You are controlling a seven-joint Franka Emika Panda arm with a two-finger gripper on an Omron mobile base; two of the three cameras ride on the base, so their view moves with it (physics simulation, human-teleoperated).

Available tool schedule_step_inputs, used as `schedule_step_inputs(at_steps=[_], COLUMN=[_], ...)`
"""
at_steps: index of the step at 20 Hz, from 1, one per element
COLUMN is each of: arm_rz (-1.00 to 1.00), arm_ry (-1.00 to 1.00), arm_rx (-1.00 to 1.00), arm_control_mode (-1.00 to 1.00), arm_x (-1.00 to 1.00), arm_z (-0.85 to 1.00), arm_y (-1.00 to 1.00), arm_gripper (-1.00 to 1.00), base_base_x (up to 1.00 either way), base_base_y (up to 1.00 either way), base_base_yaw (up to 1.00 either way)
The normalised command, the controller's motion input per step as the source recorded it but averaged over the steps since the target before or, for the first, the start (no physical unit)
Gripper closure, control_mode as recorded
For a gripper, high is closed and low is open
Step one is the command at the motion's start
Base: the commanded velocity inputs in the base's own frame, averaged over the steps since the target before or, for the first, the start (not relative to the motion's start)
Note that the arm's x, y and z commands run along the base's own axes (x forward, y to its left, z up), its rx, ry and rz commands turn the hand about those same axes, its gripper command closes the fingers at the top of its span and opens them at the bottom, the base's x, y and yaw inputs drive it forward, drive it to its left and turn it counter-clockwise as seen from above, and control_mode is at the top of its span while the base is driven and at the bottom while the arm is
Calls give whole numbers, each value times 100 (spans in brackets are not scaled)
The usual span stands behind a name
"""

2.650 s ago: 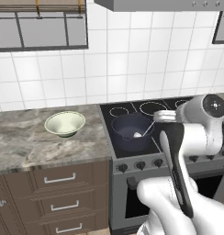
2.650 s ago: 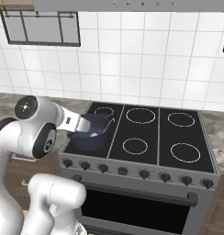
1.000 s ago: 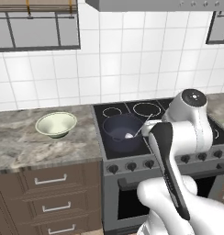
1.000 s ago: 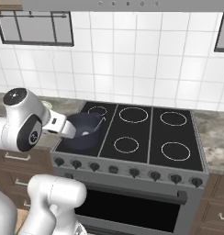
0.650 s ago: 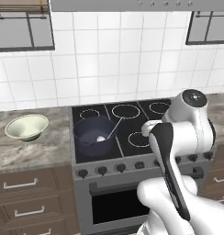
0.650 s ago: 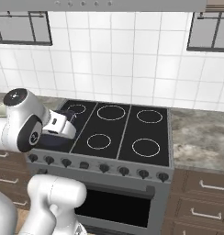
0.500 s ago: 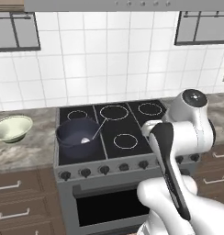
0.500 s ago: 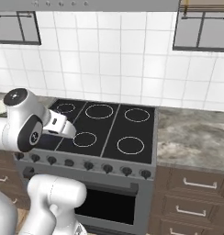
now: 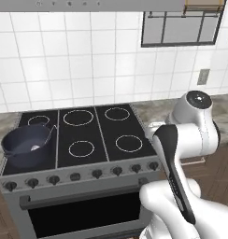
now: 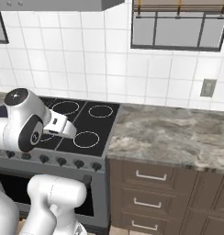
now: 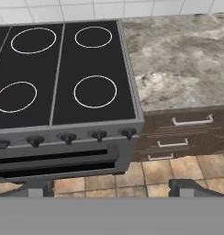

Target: Open the cabinet and move the ladle to the pot. Then close the cabinet.

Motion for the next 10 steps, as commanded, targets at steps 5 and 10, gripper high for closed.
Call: schedule_step_inputs(at_steps=[5, 10], arm_rz=[0, 0], arm_ry=[0, 0], arm_rx=[0, 0], arm_control_mode=[100, 100], arm_x=[0, 0], arm_z=[0, 0], arm_y=[0, 0], arm_gripper=[-100, -100], base_base_x=[-13, -8], base_base_y=[-78, -70], base_base_yaw=[0, 0])
